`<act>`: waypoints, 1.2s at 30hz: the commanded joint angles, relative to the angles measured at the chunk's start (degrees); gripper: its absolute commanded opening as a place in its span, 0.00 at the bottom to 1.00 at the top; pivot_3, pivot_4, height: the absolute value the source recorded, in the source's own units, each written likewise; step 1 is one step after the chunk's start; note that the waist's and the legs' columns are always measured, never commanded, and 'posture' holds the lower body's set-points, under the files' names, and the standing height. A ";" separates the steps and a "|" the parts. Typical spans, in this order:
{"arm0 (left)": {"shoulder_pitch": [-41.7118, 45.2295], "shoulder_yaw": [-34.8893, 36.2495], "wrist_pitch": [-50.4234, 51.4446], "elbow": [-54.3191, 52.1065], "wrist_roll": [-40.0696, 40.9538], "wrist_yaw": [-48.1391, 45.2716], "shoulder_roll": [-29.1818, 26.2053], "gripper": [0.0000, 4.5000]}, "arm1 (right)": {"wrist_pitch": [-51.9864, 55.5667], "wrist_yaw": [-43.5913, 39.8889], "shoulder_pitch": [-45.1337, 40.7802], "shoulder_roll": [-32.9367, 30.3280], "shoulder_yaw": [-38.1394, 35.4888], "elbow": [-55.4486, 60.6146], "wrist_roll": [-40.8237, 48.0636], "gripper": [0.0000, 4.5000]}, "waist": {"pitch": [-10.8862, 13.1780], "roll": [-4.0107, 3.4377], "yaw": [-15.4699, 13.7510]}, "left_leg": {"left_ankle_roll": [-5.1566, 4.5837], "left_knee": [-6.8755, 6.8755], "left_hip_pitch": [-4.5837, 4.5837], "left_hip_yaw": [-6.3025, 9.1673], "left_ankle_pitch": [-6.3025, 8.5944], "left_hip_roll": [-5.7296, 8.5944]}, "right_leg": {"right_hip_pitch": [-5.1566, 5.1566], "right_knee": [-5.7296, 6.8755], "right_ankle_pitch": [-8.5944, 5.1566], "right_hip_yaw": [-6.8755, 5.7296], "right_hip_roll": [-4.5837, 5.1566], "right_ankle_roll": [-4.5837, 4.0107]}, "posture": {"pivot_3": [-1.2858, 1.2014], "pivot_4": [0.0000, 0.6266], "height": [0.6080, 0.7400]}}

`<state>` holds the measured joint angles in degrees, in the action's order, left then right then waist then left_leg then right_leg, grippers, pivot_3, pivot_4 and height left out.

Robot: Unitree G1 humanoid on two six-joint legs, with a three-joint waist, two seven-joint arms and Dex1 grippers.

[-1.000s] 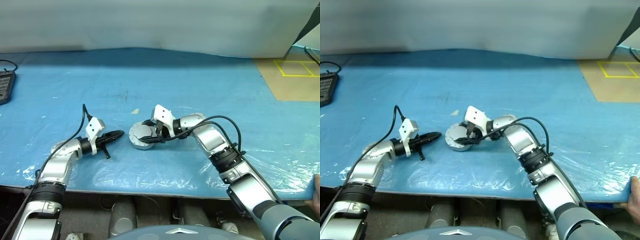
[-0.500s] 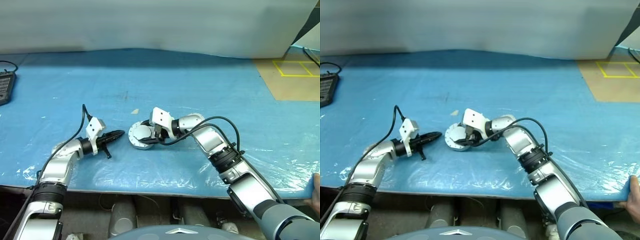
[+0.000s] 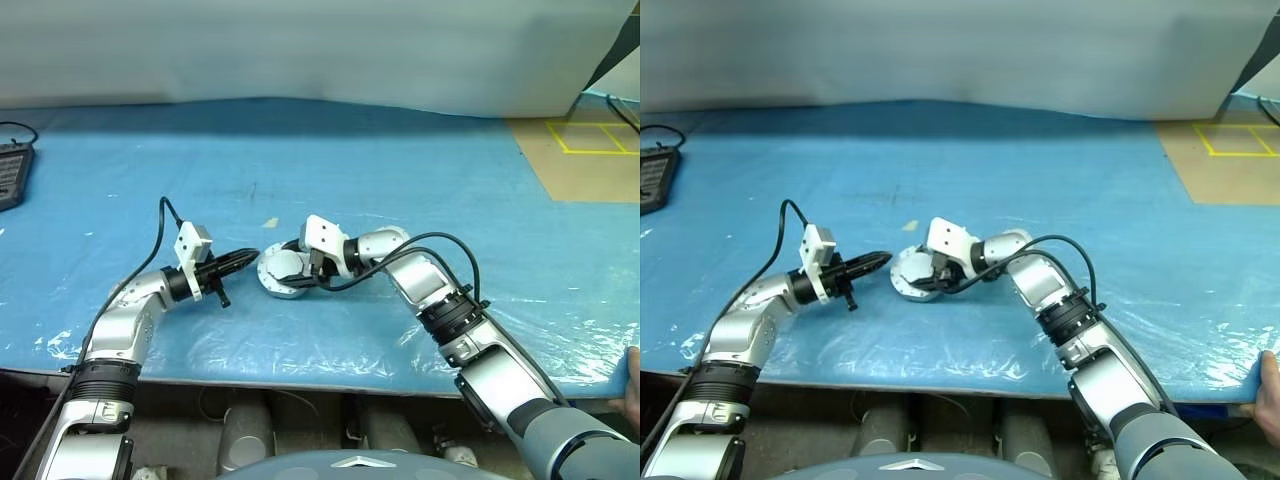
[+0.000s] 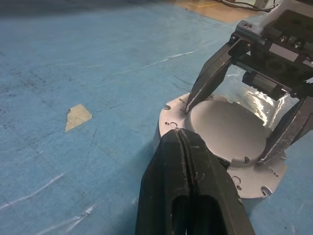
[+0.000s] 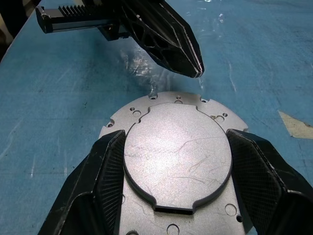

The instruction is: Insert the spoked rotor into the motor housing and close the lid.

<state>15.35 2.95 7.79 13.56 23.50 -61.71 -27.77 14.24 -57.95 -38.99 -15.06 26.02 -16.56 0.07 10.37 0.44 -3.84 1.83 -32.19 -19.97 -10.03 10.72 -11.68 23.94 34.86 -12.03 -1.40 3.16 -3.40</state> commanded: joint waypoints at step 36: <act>0.51 -4.18 -3.75 2.88 -4.81 -1.44 -0.41 0.00 | 24.10 3.38 1.13 -2.21 -18.34 12.18 19.46 1.00 | -0.19 -0.24 -0.22 | 0.07 0.11 -0.58 -0.04 -0.04 0.04 | 0.40 -0.16 0.15 -0.02 0.02 -0.29 | 0.52 0.24 1.00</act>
<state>16.59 -0.40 4.05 15.76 19.68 -62.97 -28.20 35.92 -56.40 -37.82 -17.22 9.75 -5.61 18.00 10.18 0.21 -4.06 1.91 -32.08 -20.55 -10.08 10.68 -11.63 24.33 34.70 -11.89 -1.43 3.19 -3.69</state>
